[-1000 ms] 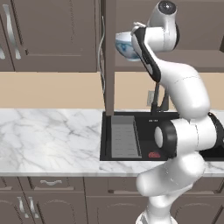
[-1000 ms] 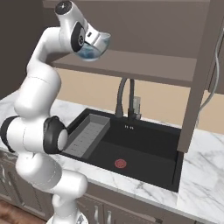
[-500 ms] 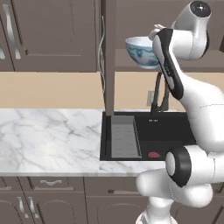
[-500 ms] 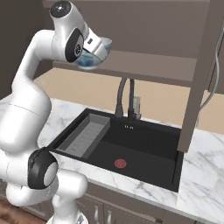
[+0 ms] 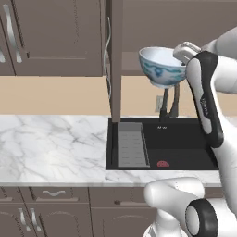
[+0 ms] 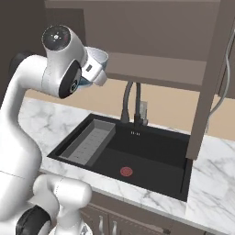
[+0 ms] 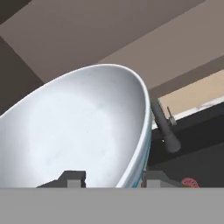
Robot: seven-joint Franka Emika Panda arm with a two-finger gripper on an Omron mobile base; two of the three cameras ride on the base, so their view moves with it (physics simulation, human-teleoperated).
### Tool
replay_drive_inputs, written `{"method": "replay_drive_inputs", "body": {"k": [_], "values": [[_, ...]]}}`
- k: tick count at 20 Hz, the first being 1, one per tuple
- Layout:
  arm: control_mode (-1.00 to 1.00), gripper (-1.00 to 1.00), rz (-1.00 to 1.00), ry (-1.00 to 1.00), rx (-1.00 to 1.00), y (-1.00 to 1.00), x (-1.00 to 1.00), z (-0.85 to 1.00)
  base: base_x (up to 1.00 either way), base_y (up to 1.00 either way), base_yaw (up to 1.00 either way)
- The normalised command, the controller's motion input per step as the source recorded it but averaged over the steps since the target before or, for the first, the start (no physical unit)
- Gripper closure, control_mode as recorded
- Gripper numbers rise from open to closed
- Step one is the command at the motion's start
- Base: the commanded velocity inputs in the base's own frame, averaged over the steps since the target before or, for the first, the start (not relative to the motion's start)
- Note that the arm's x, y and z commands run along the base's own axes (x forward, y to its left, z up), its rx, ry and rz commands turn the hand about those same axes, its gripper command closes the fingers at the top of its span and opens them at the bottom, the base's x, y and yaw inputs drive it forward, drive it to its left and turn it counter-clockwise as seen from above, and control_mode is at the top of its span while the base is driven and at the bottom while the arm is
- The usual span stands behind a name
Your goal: Pick up the bowls from the cabinet and place each bowl in front of a stool on the dining counter.
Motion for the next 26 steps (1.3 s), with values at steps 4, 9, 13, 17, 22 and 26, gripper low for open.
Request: {"method": "replay_drive_inputs", "body": {"k": [4, 9, 13, 17, 22, 26], "values": [[-1.00, 1.00, 0.05, 0.01, 0.07, -0.31, -0.99, -0.30, 0.00, 0.00, 0.00], [-1.00, 1.00, 0.00, 0.05, 0.00, -0.02, -0.56, -0.05, 0.00, 0.00, 0.00], [-1.00, 1.00, 0.00, 0.07, 0.00, 0.00, -0.33, 0.00, 0.00, 0.00, 0.00], [-1.00, 1.00, 0.00, 0.03, 0.00, 0.00, -0.36, 0.00, 0.00, 0.00, 0.00], [-1.00, 1.00, 0.00, 0.01, 0.00, 0.00, -0.45, 0.00, 0.00, 0.00, 0.00], [1.00, 1.00, 0.00, 0.00, 0.00, 0.00, 0.00, 0.00, -0.49, 0.00, 0.00]]}}
